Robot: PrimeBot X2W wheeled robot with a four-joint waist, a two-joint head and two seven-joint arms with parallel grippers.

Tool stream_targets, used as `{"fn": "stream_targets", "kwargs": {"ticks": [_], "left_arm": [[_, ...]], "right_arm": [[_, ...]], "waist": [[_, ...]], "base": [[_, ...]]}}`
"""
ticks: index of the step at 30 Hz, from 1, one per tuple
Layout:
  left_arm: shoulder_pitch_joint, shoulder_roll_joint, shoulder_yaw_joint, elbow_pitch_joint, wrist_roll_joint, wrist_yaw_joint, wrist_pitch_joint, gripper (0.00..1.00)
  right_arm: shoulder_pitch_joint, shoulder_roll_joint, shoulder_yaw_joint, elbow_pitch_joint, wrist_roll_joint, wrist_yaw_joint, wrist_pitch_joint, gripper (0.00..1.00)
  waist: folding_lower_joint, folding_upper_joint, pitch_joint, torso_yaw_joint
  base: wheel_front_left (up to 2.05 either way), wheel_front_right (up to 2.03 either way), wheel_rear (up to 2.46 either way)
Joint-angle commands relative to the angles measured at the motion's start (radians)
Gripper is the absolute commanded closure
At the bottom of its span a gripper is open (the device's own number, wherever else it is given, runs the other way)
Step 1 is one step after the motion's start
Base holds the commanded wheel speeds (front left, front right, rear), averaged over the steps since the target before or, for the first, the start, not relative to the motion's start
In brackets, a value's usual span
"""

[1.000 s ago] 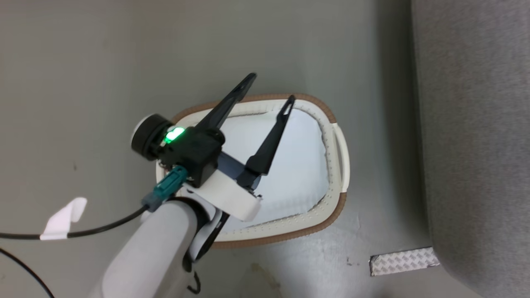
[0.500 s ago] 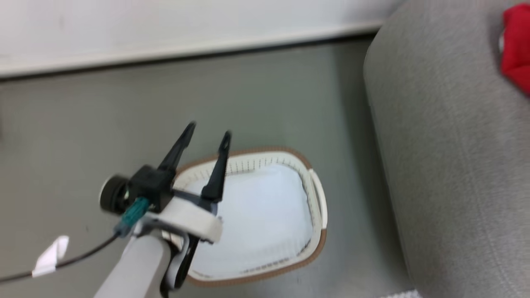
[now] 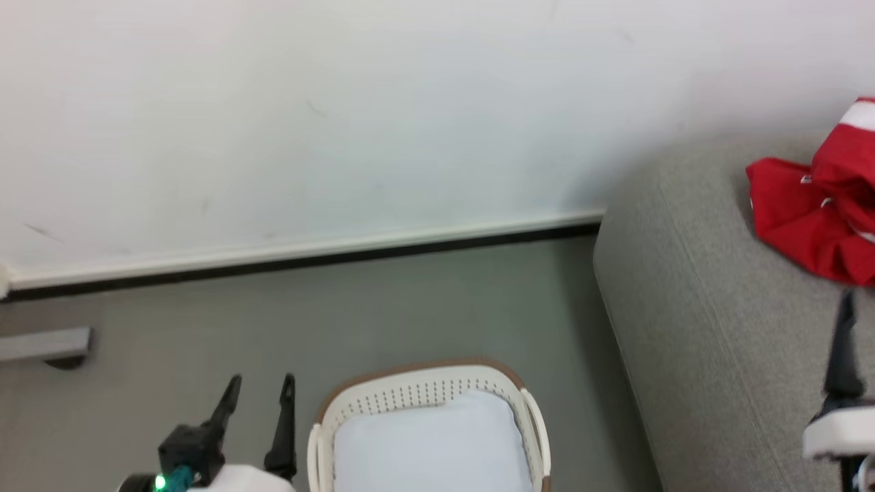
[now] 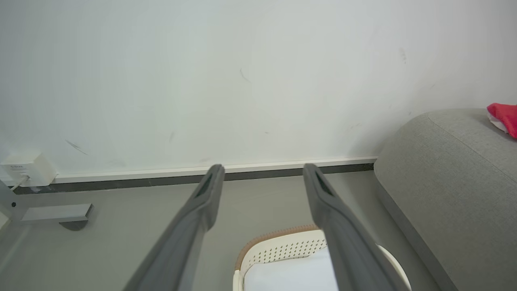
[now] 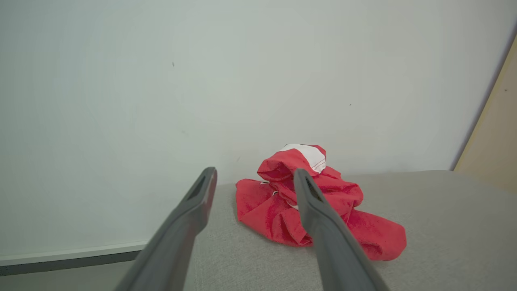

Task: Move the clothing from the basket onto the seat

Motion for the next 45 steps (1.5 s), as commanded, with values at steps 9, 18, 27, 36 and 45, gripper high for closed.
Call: {"fn": "stream_targets", "kwargs": {"ticks": [9, 18, 27, 36, 45], "left_arm": [[0.13, -0.016, 0.079, -0.02, 0.019, -0.012, -0.006, 0.0], [0.177, -0.049, 0.141, -0.008, 0.063, -0.063, -0.006, 0.0], [0.186, -0.08, 0.177, 0.015, 0.093, -0.098, -0.006, 0.0], [0.19, -0.104, 0.214, 0.024, 0.125, -0.121, -0.006, 0.0], [0.185, -0.118, 0.234, 0.023, 0.15, -0.151, -0.006, 0.0]], "right_arm": [[0.22, 0.001, 0.132, -0.04, 0.072, -0.003, -0.003, 0.0], [0.291, 0.0, 0.247, -0.011, 0.102, -0.003, -0.003, 0.0], [0.298, 0.001, 0.288, 0.03, 0.136, -0.003, -0.003, 0.0], [0.28, 0.001, 0.314, 0.06, 0.156, -0.003, -0.003, 0.0], [0.275, 0.001, 0.331, 0.069, 0.164, -0.003, -0.003, 0.0]], "waist": [[0.0005, 0.0, -0.132, 0.085], [0.0005, 0.0, -0.159, 0.105], [0.0005, 0.0, -0.167, 0.107], [0.0005, 0.0, -0.171, 0.112], [0.0005, 0.0, -0.17, 0.106]], "base": [[0.0, 0.0, 0.0], [0.0, 0.0, 0.0], [0.0, 0.0, 0.0], [0.0, 0.0, 0.0], [0.0, 0.0, 0.0]]}}
